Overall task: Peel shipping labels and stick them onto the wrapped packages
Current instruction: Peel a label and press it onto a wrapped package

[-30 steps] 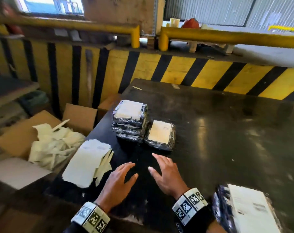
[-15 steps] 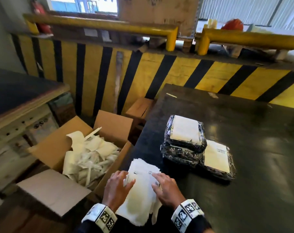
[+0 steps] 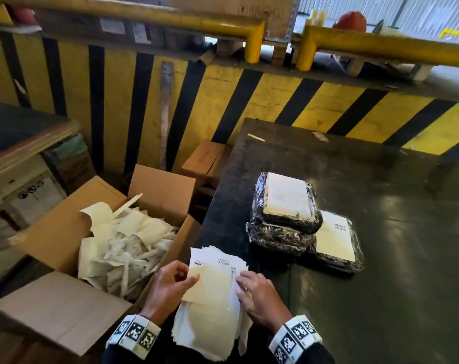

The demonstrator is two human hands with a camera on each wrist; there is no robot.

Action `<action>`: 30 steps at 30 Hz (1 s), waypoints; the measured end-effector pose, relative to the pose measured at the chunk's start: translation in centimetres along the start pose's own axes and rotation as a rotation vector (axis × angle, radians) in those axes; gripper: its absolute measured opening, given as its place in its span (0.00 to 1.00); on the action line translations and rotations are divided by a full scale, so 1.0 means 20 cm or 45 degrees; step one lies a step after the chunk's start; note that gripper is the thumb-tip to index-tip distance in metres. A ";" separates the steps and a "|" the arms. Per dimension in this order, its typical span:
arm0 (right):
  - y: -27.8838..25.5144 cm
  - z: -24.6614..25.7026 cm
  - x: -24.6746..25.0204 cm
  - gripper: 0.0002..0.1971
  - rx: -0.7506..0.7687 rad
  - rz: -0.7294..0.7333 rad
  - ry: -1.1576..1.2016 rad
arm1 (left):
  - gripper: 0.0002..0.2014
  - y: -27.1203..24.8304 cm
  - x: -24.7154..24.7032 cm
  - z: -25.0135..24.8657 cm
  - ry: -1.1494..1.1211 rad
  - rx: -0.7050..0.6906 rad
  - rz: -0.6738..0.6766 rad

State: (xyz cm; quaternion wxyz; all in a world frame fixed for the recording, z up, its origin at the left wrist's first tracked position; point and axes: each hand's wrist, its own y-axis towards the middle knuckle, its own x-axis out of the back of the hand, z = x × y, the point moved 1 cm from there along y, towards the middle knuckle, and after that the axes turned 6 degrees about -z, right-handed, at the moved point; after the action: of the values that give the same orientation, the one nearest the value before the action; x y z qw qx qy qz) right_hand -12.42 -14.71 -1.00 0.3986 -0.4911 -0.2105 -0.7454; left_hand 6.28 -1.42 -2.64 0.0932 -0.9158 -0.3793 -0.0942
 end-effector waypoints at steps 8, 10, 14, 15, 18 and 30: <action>0.02 0.02 0.08 0.28 -0.072 -0.264 0.573 | 0.15 -0.02 0.04 -0.24 -0.222 -0.045 0.091; 0.00 0.05 0.13 0.18 -0.124 -0.242 0.843 | 0.15 -0.02 0.03 -0.30 -0.293 -0.026 0.100; -0.03 0.10 0.22 0.07 -0.118 -0.195 1.090 | 0.16 -0.01 0.02 -0.35 -0.381 0.009 0.066; -0.02 0.10 0.24 0.07 -0.111 -0.201 1.125 | 0.16 0.00 0.01 -0.36 -0.389 0.011 0.055; -0.03 0.10 0.28 0.03 -0.122 -0.206 1.248 | 0.13 0.02 0.00 -0.38 -0.398 0.027 0.034; -0.03 0.12 0.39 0.05 -0.066 -0.191 1.345 | 0.13 0.05 -0.03 -0.40 -0.425 0.172 0.090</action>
State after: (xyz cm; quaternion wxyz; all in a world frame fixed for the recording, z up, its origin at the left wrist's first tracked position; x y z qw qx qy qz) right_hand -13.09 -15.72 7.09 0.3838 -0.0424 0.0027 -0.9224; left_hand 5.81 -4.38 4.87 0.0933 -0.9230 -0.3627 0.0882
